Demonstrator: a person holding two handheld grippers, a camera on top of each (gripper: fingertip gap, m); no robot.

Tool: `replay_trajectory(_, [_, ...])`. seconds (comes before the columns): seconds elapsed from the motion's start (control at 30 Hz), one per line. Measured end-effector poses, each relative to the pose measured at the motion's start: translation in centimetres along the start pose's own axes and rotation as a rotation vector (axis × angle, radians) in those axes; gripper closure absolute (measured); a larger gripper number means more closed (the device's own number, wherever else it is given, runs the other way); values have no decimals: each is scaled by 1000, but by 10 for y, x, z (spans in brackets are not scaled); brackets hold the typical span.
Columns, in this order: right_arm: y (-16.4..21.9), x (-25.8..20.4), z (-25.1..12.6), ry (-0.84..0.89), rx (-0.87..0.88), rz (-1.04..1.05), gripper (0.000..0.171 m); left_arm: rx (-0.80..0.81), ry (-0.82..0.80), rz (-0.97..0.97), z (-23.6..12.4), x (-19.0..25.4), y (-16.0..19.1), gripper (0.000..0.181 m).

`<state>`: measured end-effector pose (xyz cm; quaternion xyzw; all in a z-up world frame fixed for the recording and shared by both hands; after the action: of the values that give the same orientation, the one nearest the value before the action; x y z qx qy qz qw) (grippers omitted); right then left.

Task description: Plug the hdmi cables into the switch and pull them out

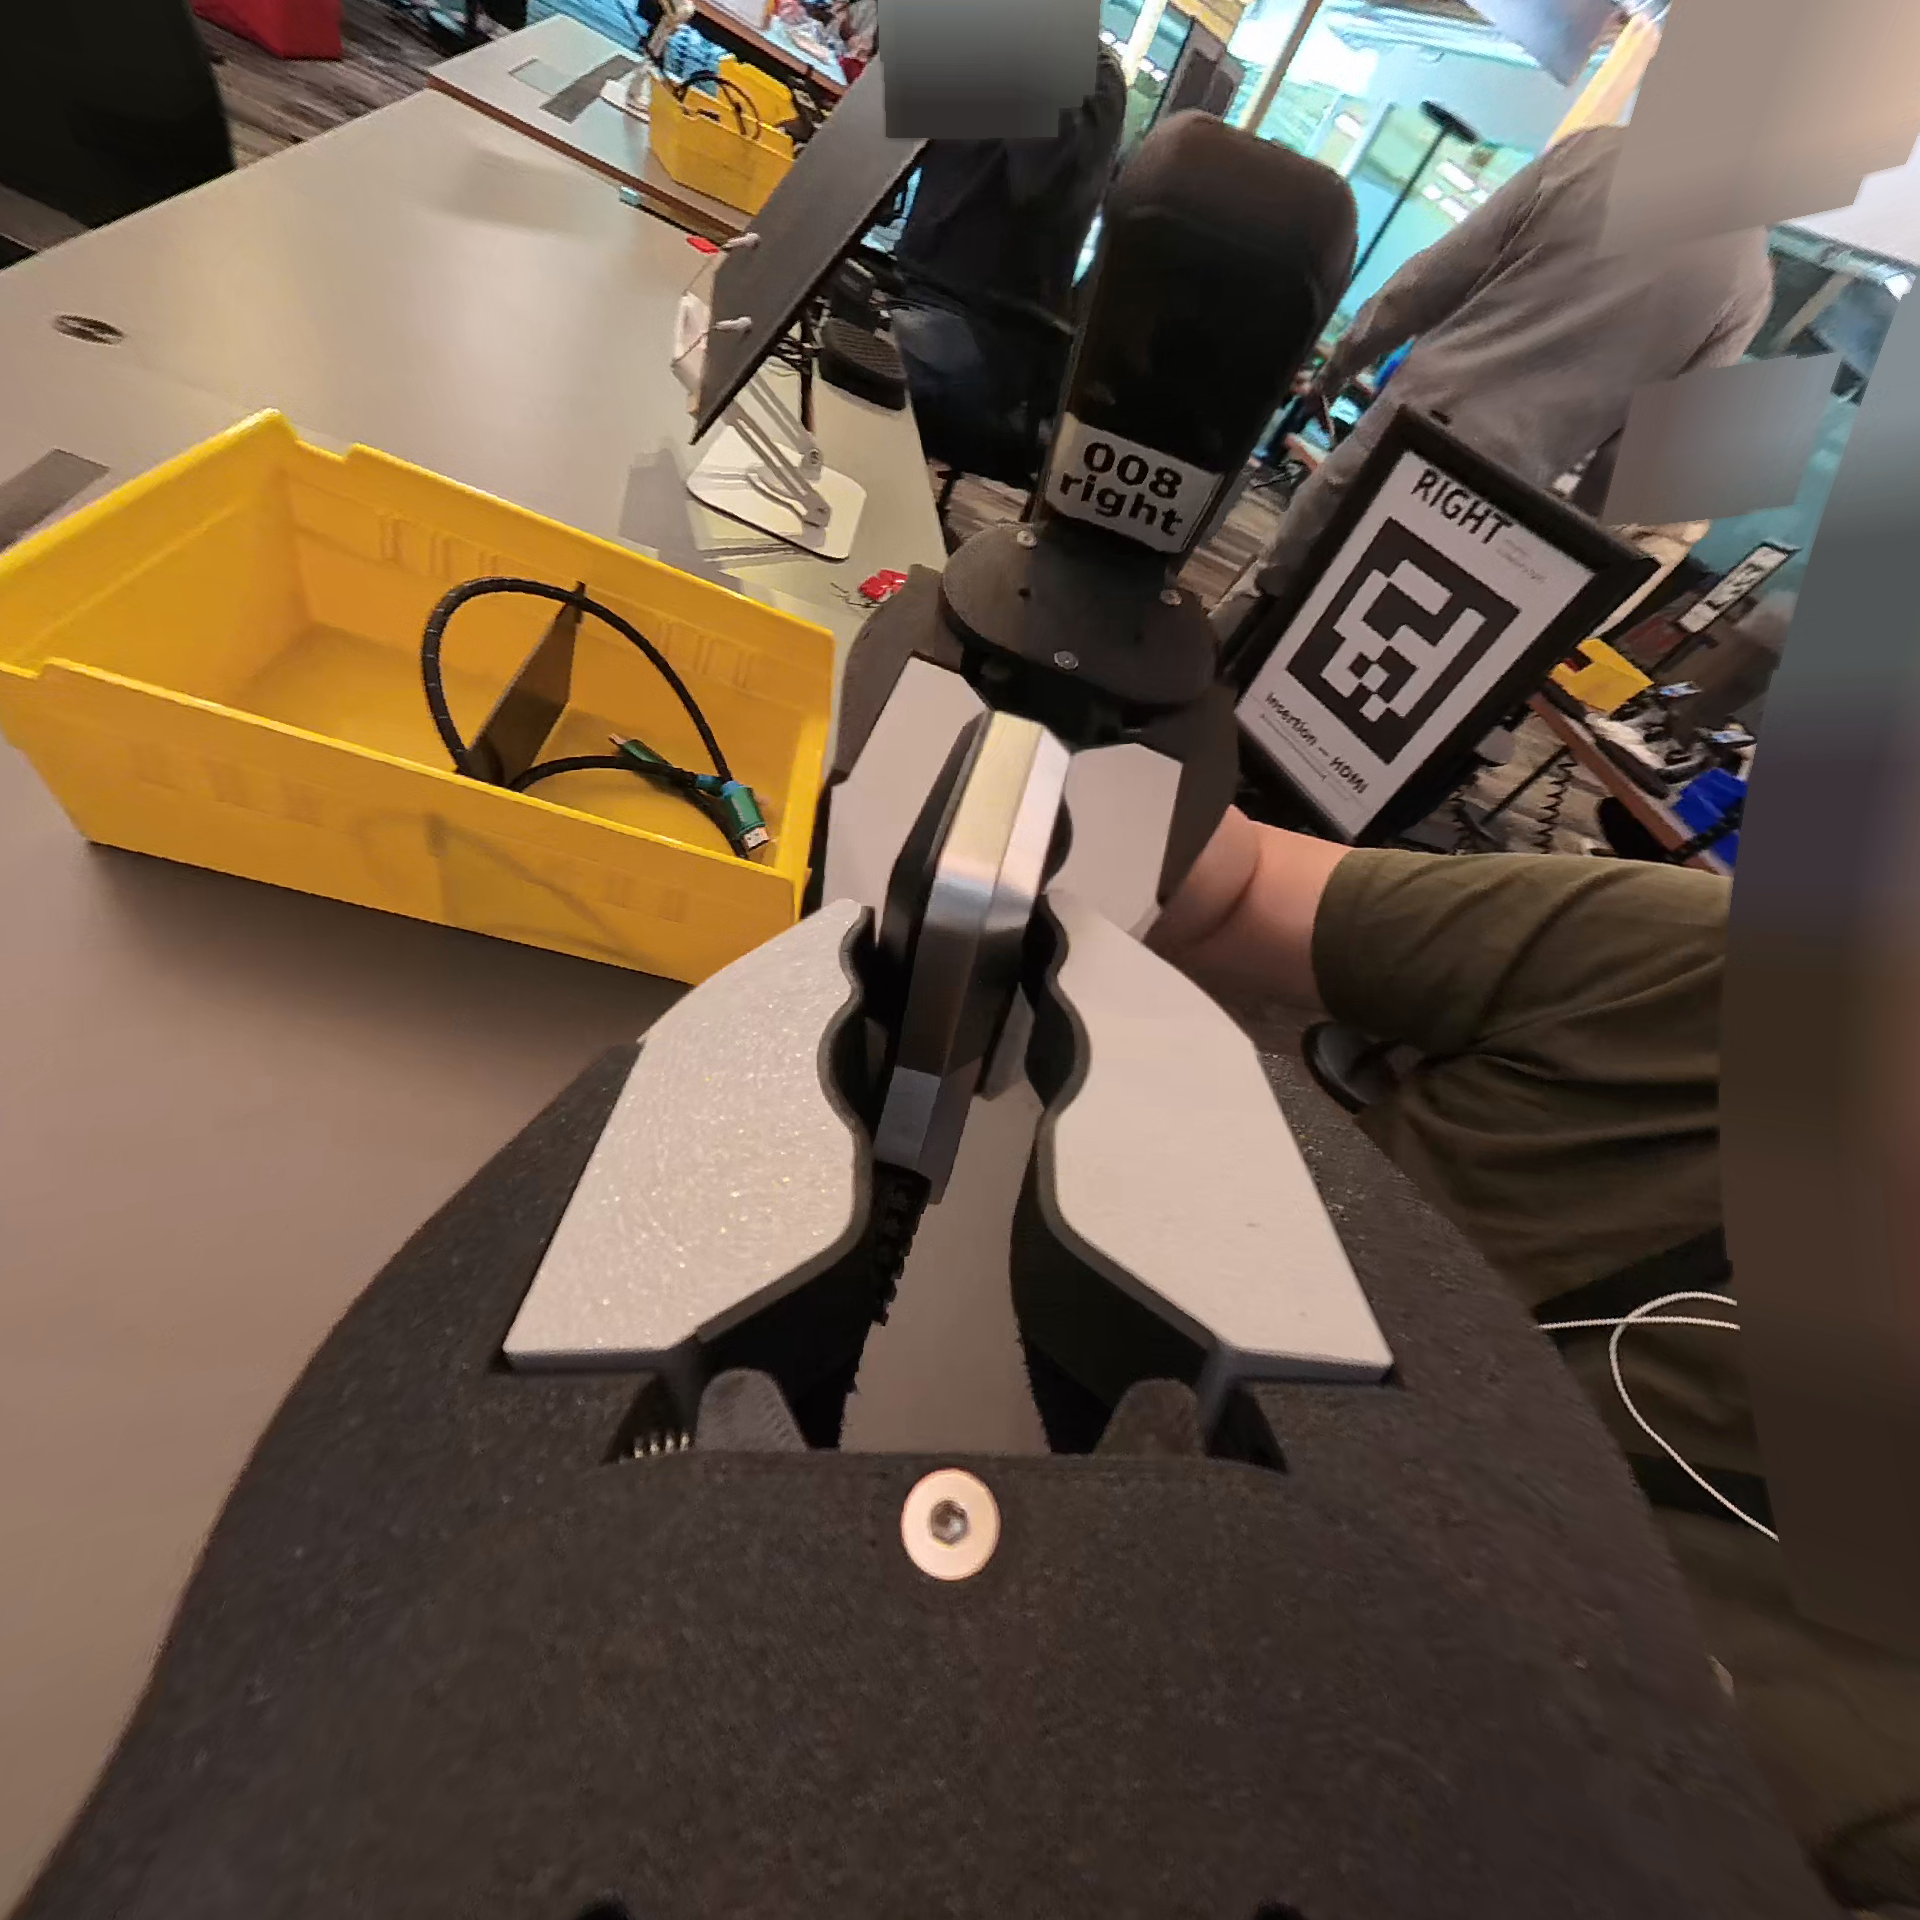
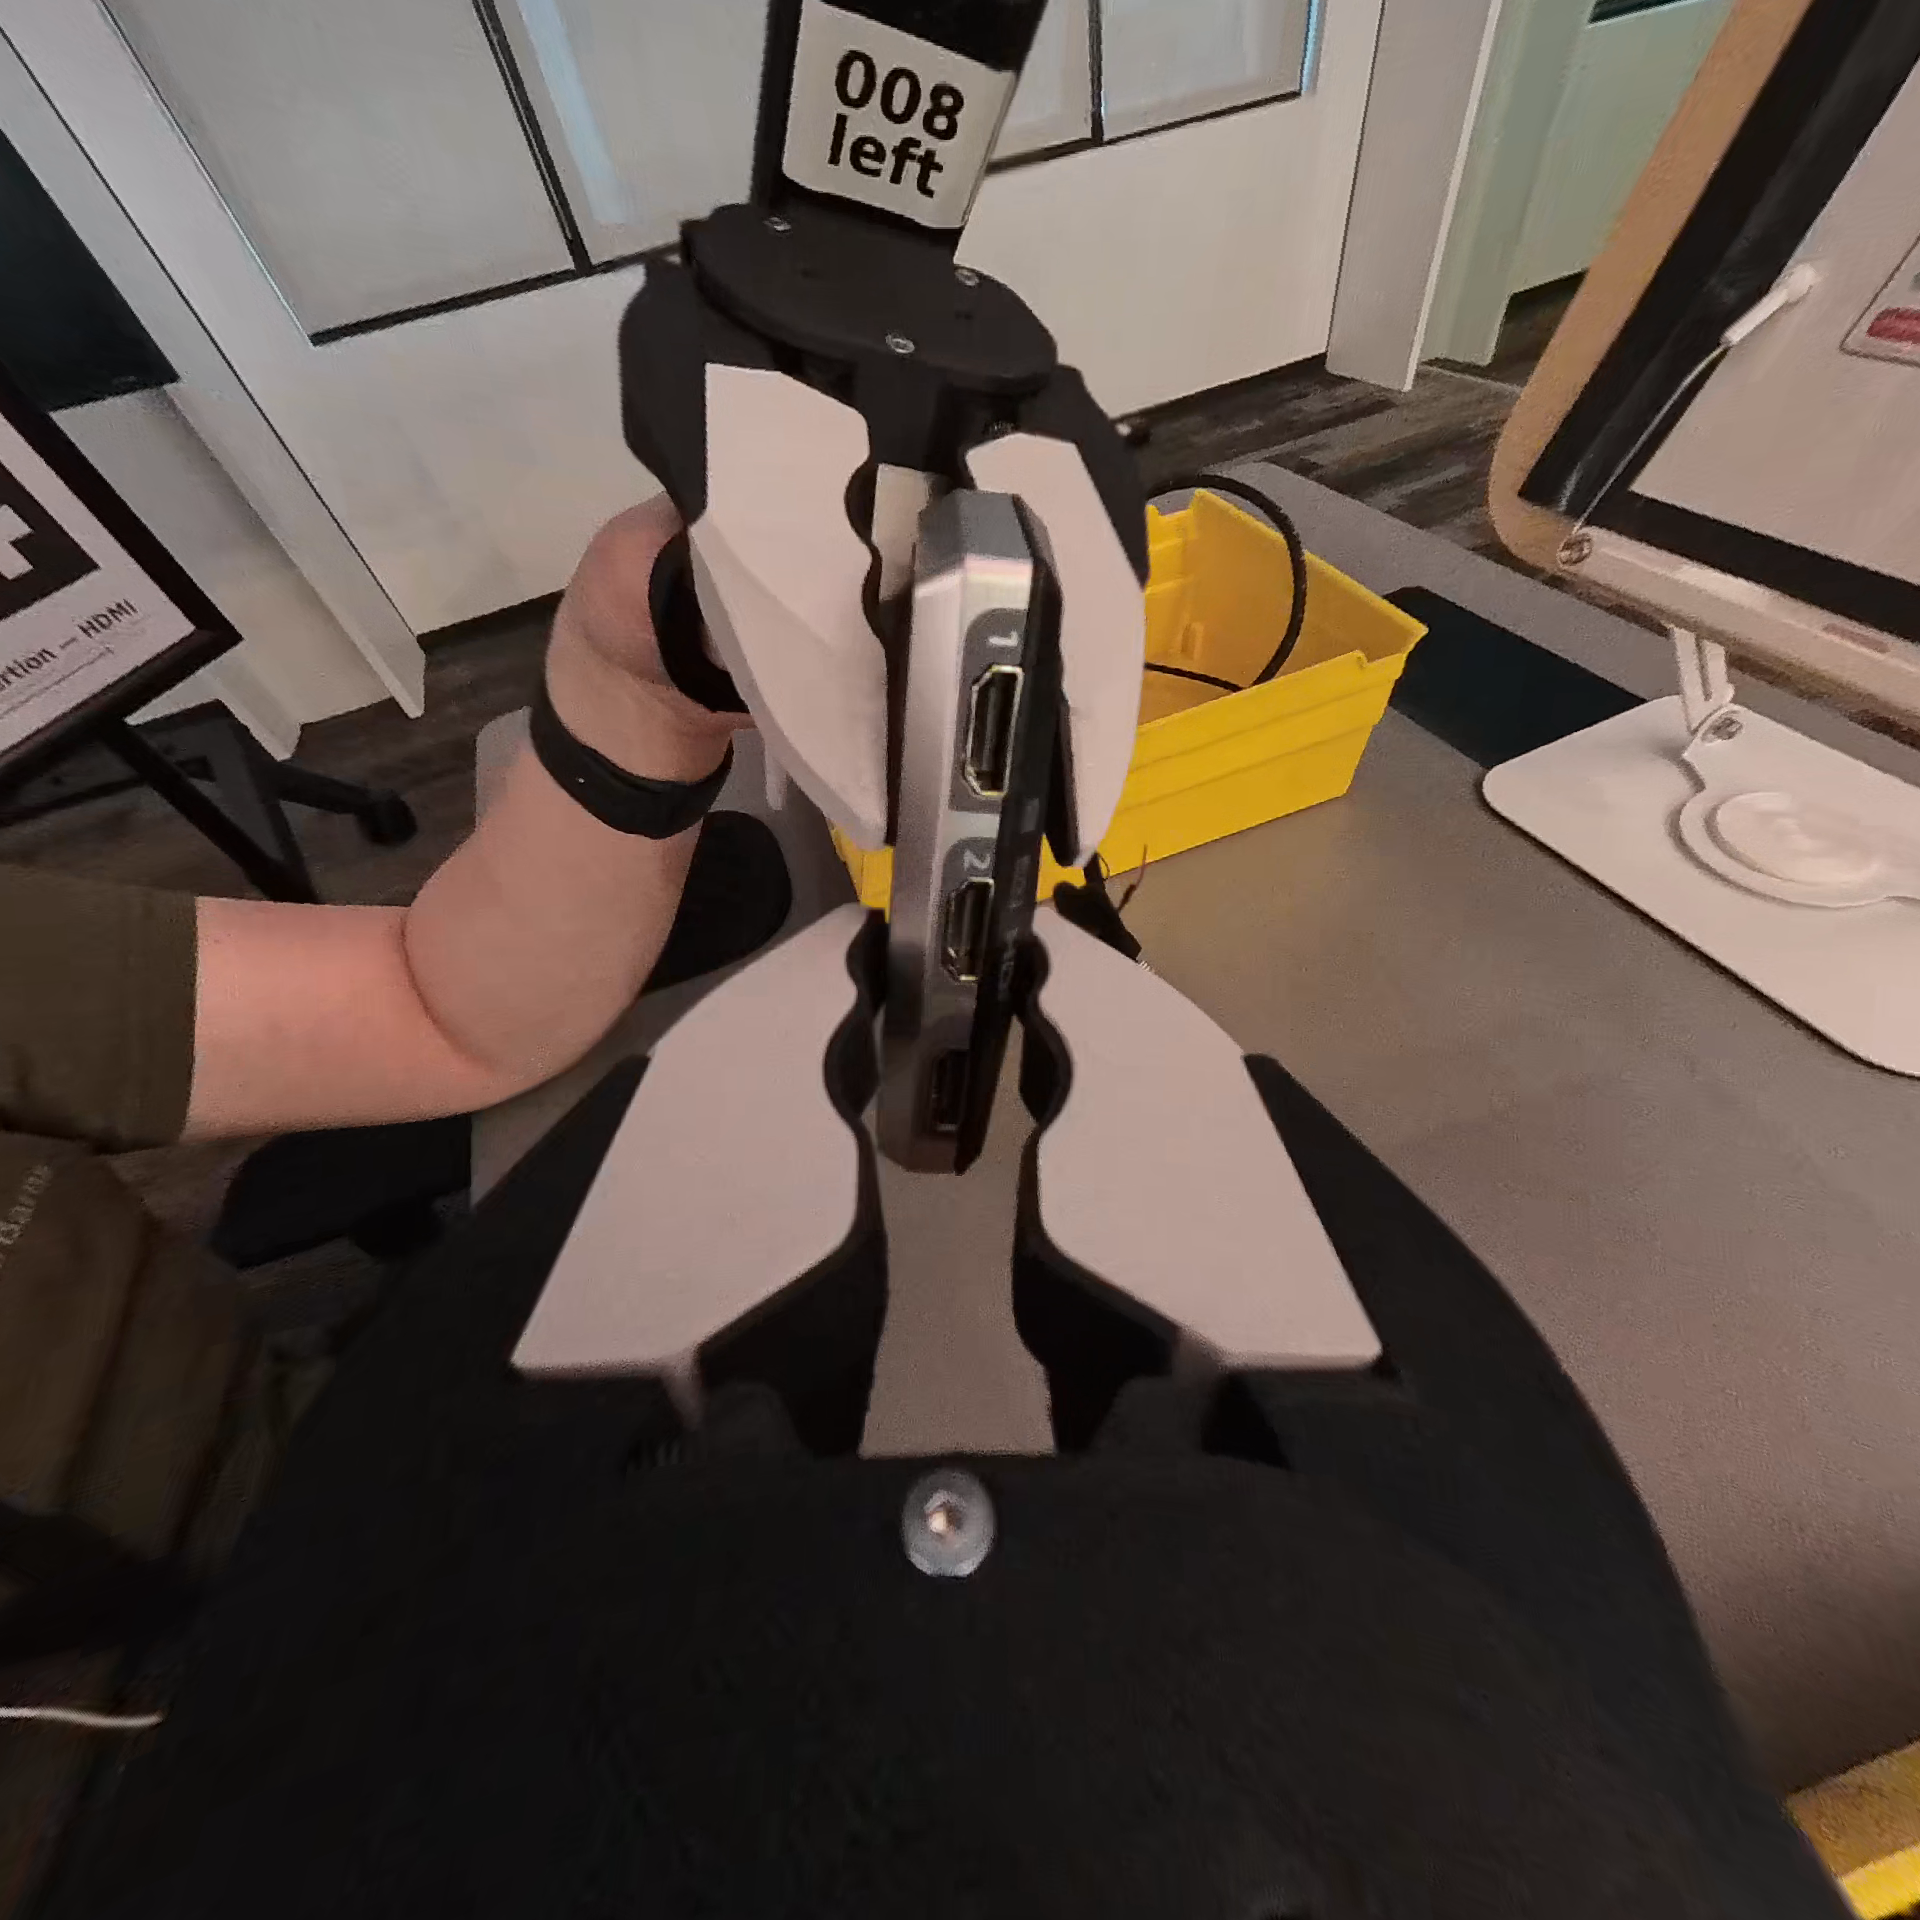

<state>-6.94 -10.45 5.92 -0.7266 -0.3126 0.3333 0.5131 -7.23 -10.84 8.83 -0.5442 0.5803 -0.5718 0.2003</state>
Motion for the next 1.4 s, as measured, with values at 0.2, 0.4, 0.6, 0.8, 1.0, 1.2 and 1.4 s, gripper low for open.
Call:
replay_trajectory(0.2, [-1,-1,2,57,-45,-137,149,12,39,39,-7,5,-1,145])
replay_trajectory(0.4, [-12,14,-1,275,-211,-445,150,49,1,83,-35,9,-3,123])
replay_trajectory(0.6, [-51,40,-25,460,-372,-640,149,138,-49,63,-76,7,-8,127])
replay_trajectory(0.8, [-116,52,-74,611,-400,-703,149,216,11,44,-92,13,-15,127])
replay_trajectory(1.0, [-173,58,-134,764,-371,-703,149,179,-36,59,-88,8,-11,126])
replay_trajectory(1.2, [-161,103,-180,777,-457,-453,149,149,-55,12,-79,3,-8,127])
replay_trajectory(1.4, [-102,158,-201,678,-495,-133,149,99,-82,19,-73,2,-2,127])
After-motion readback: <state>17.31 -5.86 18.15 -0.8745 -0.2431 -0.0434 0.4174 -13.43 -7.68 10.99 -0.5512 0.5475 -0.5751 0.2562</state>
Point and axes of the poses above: each gripper's, where its closed fingertips meet, z out along the fingers, y out of its underside, x = y × z across the jaws, the point moved 1 cm from there along -z, back along the fingers, and after that the axes turned 3 degrees about -y, right-handed, at the moved point
